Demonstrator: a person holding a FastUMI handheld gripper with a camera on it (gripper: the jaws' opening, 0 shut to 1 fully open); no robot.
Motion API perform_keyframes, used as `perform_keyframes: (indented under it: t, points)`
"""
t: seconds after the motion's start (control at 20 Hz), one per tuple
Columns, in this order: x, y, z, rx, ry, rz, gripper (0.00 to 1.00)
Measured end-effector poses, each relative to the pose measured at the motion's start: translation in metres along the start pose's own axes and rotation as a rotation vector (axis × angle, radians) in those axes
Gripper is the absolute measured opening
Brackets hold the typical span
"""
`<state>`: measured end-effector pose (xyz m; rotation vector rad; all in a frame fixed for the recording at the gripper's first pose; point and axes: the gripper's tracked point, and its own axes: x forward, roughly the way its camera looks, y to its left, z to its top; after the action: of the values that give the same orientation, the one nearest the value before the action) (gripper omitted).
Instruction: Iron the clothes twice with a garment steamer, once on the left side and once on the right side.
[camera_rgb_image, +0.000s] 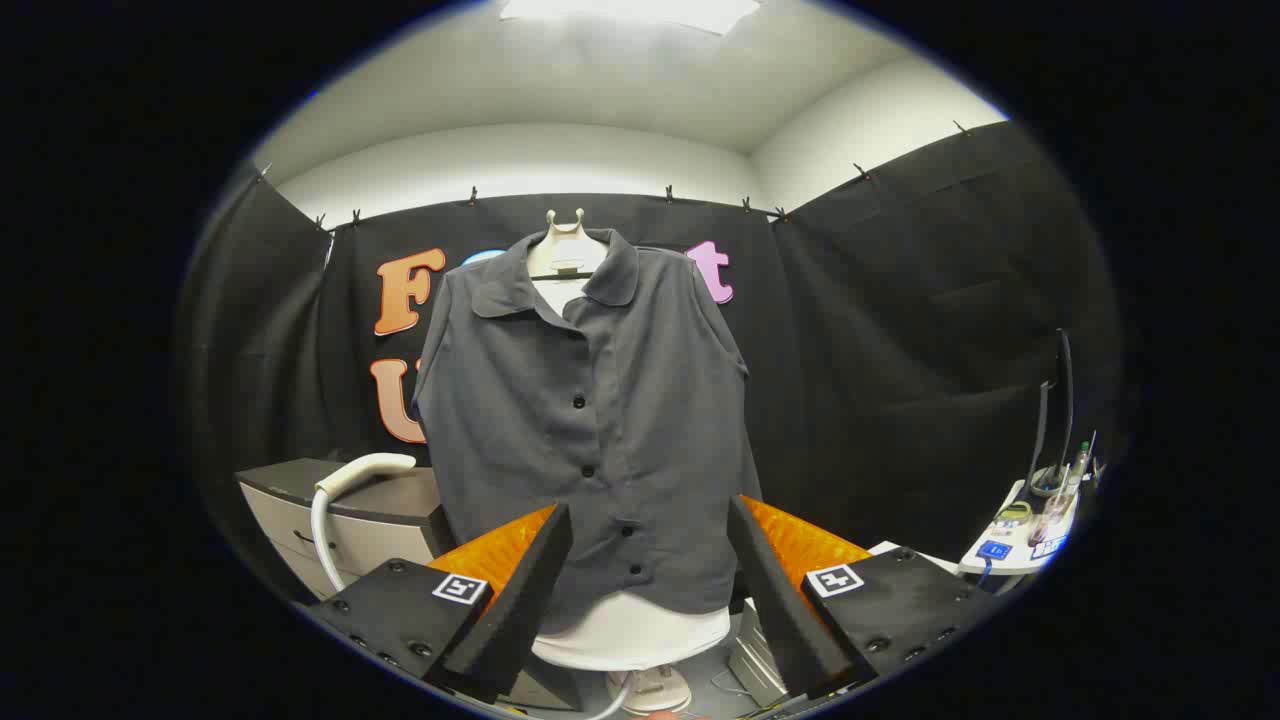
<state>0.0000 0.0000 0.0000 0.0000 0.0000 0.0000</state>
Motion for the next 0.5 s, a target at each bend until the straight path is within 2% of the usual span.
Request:
perform_keyframes:
  t: [0.5]
  points:
    - [-0.0061, 0.0077, 0.006, -0.045, -0.029, -0.001, 1.0]
